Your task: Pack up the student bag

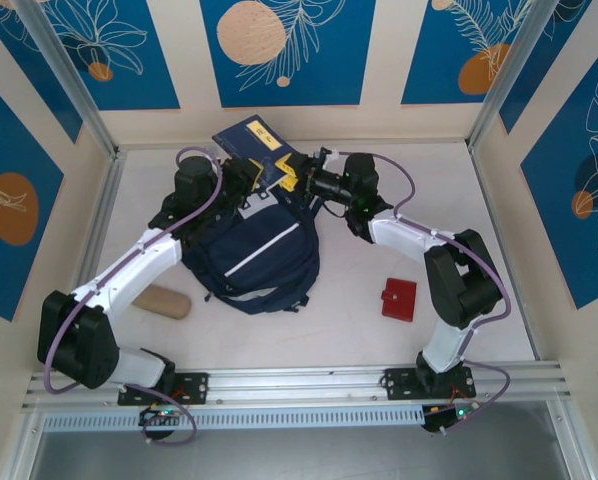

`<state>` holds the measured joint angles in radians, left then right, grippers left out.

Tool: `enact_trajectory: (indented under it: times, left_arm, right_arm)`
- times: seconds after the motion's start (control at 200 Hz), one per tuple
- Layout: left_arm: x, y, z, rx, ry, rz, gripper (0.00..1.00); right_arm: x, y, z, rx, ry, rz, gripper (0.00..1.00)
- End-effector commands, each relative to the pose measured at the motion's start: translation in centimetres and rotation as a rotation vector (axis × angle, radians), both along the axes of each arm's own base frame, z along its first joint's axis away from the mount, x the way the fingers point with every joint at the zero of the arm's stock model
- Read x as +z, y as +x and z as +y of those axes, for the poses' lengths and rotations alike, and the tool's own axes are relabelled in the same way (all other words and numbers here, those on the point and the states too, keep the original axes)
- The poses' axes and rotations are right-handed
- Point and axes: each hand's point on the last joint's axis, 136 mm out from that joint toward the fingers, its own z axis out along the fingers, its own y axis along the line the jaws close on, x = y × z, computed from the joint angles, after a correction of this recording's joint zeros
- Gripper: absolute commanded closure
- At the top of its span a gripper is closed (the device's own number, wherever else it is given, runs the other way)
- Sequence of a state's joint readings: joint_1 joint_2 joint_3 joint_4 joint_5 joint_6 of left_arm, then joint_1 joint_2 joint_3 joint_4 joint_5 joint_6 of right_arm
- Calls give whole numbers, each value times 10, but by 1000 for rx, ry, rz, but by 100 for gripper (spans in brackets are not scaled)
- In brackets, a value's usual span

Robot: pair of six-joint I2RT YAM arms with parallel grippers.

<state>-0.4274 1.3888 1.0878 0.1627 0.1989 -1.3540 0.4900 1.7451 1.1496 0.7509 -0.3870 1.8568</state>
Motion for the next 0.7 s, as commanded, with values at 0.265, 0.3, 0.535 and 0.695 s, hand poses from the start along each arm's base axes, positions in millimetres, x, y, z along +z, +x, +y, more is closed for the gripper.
enact_trajectory:
  times: [0.265,0.3,0.535,0.695]
  left_arm:
    - [-37,-26,15,-132,416,81,47]
    - [-43,-31,17,-161,466,92,43]
    - [-70,-63,14,-371,819,72,30]
    - [-86,-83,-9,-573,1103,-33,27]
  right_arm:
    - [15,1,-55,-163,-223,-196,96]
    - [13,-1,-63,-174,-250,-207,96]
    - [-4,-12,-127,-257,-468,-243,96]
    - [-12,-26,-171,-340,-582,-232,96]
